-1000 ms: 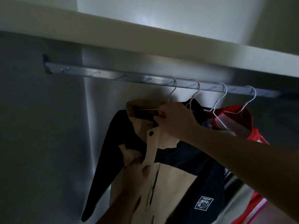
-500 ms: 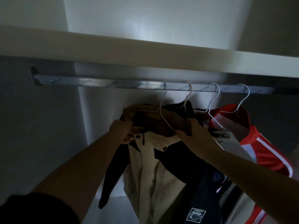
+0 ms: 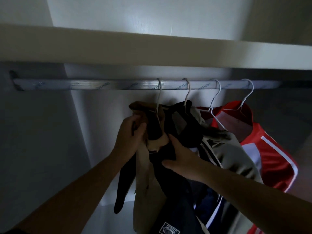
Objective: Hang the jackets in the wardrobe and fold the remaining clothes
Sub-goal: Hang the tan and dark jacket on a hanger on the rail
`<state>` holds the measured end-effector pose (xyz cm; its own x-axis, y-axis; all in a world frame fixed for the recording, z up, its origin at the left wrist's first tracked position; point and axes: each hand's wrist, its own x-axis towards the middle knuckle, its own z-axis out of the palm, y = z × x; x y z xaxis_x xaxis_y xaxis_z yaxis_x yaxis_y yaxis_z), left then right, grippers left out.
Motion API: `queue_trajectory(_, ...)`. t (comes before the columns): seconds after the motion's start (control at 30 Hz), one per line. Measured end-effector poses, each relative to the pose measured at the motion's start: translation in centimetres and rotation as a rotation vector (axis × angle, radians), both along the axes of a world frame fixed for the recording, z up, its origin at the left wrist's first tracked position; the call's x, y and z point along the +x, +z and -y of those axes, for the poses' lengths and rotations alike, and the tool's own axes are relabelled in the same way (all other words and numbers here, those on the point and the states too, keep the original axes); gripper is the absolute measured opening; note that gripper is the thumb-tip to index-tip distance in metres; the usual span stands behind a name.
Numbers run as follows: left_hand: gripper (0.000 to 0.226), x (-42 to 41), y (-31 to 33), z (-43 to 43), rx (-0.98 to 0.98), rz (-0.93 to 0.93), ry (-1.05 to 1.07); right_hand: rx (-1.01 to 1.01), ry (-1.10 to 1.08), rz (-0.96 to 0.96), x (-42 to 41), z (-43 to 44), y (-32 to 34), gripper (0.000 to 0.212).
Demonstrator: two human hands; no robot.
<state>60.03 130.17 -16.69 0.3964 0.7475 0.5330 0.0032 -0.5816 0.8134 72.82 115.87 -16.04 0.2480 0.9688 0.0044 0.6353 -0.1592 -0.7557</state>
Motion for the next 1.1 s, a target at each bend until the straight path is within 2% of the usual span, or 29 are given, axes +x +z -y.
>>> queue_trajectory(0.07,0.028,-1.0,-0.2,1.0,0.277,-0.125,-0.073,-0.057,-0.007,0.063,-0.6,0.4,-1.2,0.077)
queue_trajectory(0.1,0.032,-1.1,-0.2,1.1,0.385,-0.212,-0.134,-0.085,-0.012,0.072,-0.9,0.5,-1.5,0.068)
queue_trajectory(0.17,0.025,-0.8,0.1,1.7,0.493,-0.359,-0.161,-0.093,-0.017,0.084,-1.6,0.7,-2.1,0.023)
queue_trajectory(0.2,0.019,-0.6,0.5,1.8,0.431,-0.378,-0.151,-0.095,-0.027,0.104,-1.9,0.8,-2.2,0.009)
queue_trajectory(0.27,0.010,-0.2,1.7,1.3,0.154,-0.354,-0.145,-0.114,-0.029,0.183,-2.5,1.2,-2.5,0.023)
queue_trajectory(0.37,0.026,0.0,3.7,0.1,-0.190,-0.418,-0.195,-0.115,-0.037,0.218,-3.1,1.8,-2.8,0.026)
queue_trajectory(0.47,0.021,0.2,5.5,0.1,-0.255,-0.465,-0.223,-0.117,-0.053,0.166,-3.2,2.2,-2.3,0.030)
queue_trajectory(0.57,0.017,0.5,6.5,0.4,-0.378,-0.322,-0.204,-0.179,-0.012,0.132,-3.9,3.6,-2.3,0.036)
queue_trajectory(0.7,0.014,0.6,7.2,0.6,-0.416,-0.284,-0.168,-0.269,0.025,0.258,-4.7,5.5,-2.7,0.048)
queue_trajectory(0.83,0.023,1.1,8.0,1.7,-0.369,-0.307,-0.238,-0.275,0.047,0.313,-4.6,5.8,-1.7,0.051)
queue_trajectory(0.97,0.038,1.7,8.3,2.4,-0.344,-0.424,-0.234,-0.358,0.027,0.307,-5.1,6.1,-2.8,0.048)
queue_trajectory(1.1,0.035,1.5,8.3,2.9,-0.258,-0.584,-0.216,-0.329,-0.017,0.350,-6.3,6.3,-5.0,0.047)
